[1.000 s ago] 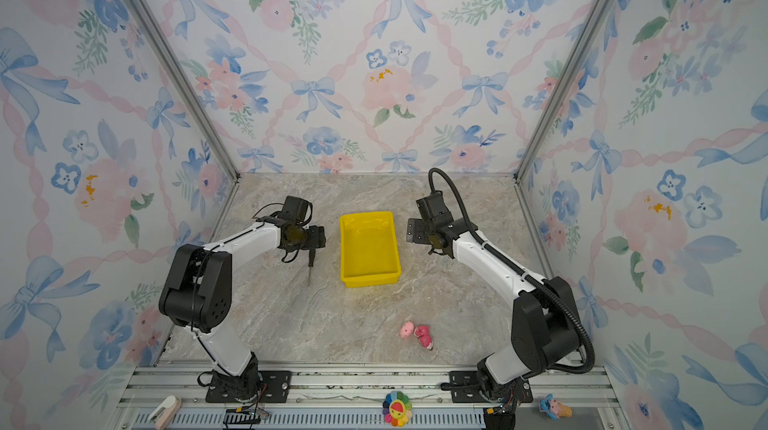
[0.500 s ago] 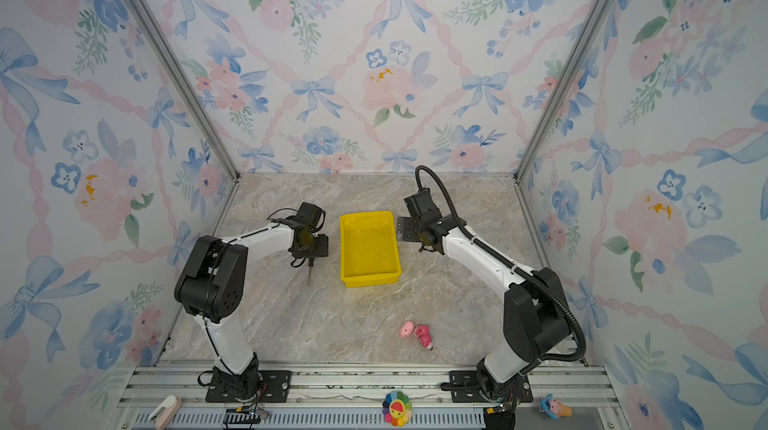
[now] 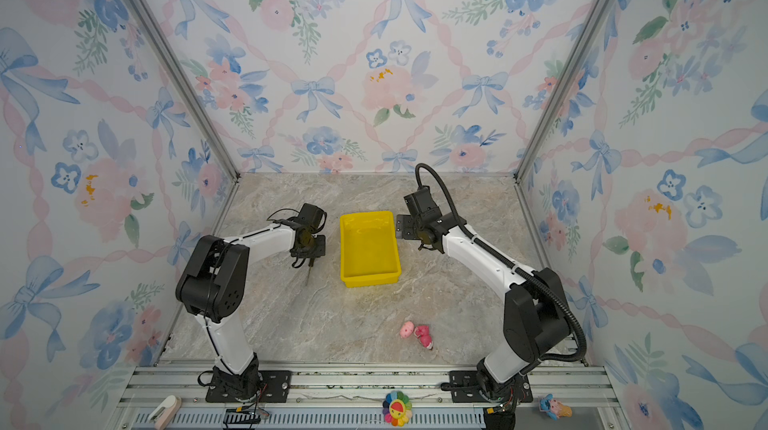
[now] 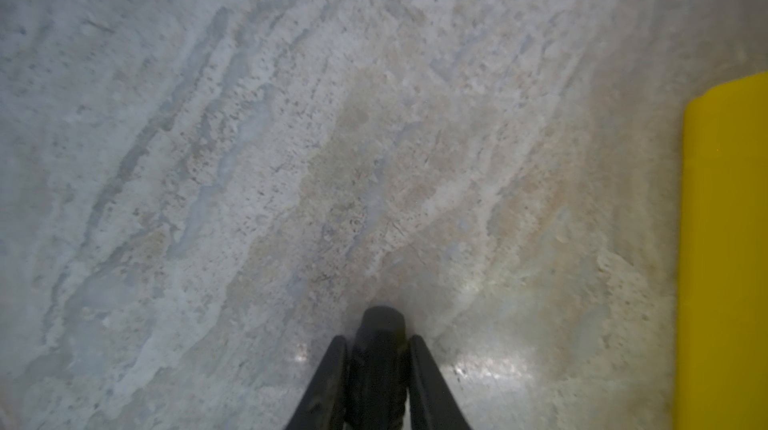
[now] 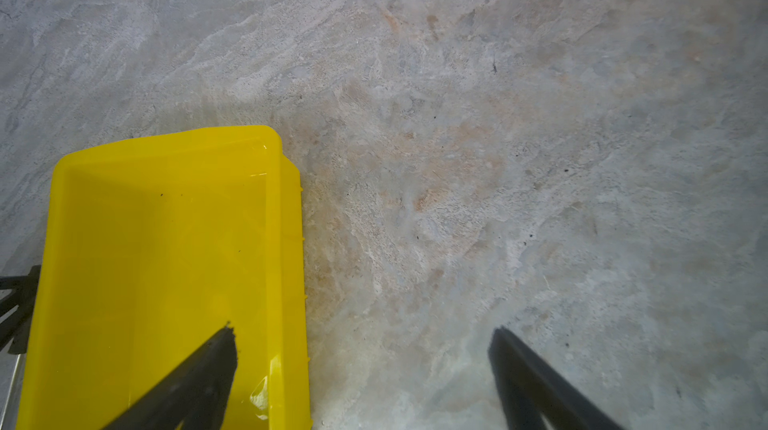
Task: Put the screwdriver in the bin
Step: 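Close the left gripper on the screwdriver handle and lift it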
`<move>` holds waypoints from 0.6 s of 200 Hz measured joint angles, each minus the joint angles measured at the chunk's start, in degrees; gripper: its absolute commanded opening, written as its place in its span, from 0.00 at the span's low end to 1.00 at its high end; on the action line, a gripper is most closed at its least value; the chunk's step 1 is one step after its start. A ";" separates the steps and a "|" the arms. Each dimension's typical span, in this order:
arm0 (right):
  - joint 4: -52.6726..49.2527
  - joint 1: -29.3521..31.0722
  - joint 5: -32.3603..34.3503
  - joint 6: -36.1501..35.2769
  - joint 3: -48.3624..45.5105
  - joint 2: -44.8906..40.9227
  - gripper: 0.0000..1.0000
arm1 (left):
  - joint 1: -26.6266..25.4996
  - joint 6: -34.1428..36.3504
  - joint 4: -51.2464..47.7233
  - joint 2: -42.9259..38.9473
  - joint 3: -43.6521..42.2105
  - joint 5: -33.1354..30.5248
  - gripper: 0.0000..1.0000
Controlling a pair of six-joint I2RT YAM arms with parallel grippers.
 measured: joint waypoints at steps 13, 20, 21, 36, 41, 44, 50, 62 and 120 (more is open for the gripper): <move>-0.02 0.04 0.00 0.00 0.02 0.00 0.97 | -0.22 -0.04 0.02 0.00 -0.07 -0.48 0.18; -0.02 0.04 0.00 -0.02 0.07 0.00 0.97 | -0.26 -0.11 0.09 -0.02 -0.13 -0.70 0.15; -0.02 0.04 0.00 -0.02 0.09 0.00 0.97 | -0.28 -0.02 0.09 -0.02 -0.13 -0.72 0.15; -0.04 0.02 0.00 -0.02 0.26 0.00 0.97 | -0.37 -0.07 0.24 -0.13 -0.26 -0.90 0.11; -0.07 0.02 0.00 -0.02 0.35 0.00 0.97 | -0.42 -0.07 0.24 -0.13 -0.26 -0.94 0.10; -0.07 0.04 0.00 -0.02 0.42 0.00 0.97 | -0.42 -0.07 0.24 -0.15 -0.28 -1.01 0.09; -0.07 0.02 0.02 -0.04 0.63 0.00 0.97 | -0.48 -0.07 0.24 -0.17 -0.28 -1.07 0.07; -0.04 0.04 0.02 -0.04 0.90 0.00 0.97 | -0.52 -0.04 0.24 -0.17 -0.28 -1.16 0.03; -0.07 0.04 0.07 0.00 1.49 0.00 0.97 | -0.63 -0.04 -1.92 -2.38 -0.31 0.02 0.00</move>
